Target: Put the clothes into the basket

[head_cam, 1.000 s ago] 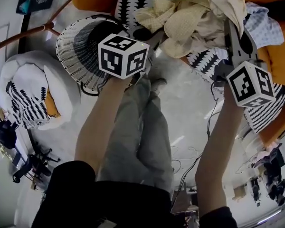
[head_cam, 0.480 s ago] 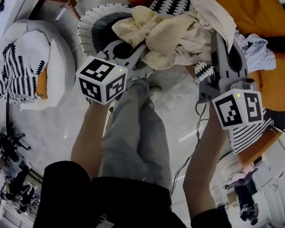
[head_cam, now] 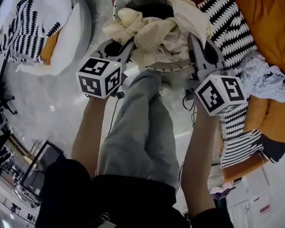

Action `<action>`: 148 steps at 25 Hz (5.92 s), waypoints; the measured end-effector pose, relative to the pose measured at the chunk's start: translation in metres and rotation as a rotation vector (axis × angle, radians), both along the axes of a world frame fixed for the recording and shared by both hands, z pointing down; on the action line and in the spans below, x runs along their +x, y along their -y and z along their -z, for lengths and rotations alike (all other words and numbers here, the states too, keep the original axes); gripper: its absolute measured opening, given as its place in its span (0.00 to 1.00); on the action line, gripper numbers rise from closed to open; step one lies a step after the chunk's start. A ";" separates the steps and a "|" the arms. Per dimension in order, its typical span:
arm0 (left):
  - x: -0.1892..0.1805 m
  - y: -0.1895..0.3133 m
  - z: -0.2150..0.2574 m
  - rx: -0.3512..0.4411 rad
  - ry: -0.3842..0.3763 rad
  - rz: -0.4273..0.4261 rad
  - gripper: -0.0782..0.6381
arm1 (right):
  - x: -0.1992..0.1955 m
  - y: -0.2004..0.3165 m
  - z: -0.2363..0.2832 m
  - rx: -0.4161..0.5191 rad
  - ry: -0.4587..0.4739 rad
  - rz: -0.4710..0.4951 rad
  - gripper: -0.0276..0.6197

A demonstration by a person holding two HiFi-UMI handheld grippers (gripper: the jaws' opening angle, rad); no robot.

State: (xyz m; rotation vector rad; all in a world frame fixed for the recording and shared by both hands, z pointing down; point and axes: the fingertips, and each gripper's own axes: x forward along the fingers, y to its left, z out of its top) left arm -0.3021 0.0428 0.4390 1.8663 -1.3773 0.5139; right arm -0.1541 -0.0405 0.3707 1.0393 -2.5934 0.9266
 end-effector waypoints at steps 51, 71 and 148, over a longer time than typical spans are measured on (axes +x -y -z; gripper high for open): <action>0.431 0.095 -0.065 -0.106 -0.041 -0.821 0.29 | 0.421 -0.071 -0.120 -0.288 -0.205 -1.006 0.36; 0.552 0.144 -0.110 -0.177 -0.023 -0.990 0.39 | 0.576 0.022 -0.128 -0.296 -0.469 -1.110 0.41; 0.029 0.014 0.019 -0.016 0.061 -0.044 0.14 | 0.060 -0.051 -0.047 -0.079 -0.375 -0.064 0.08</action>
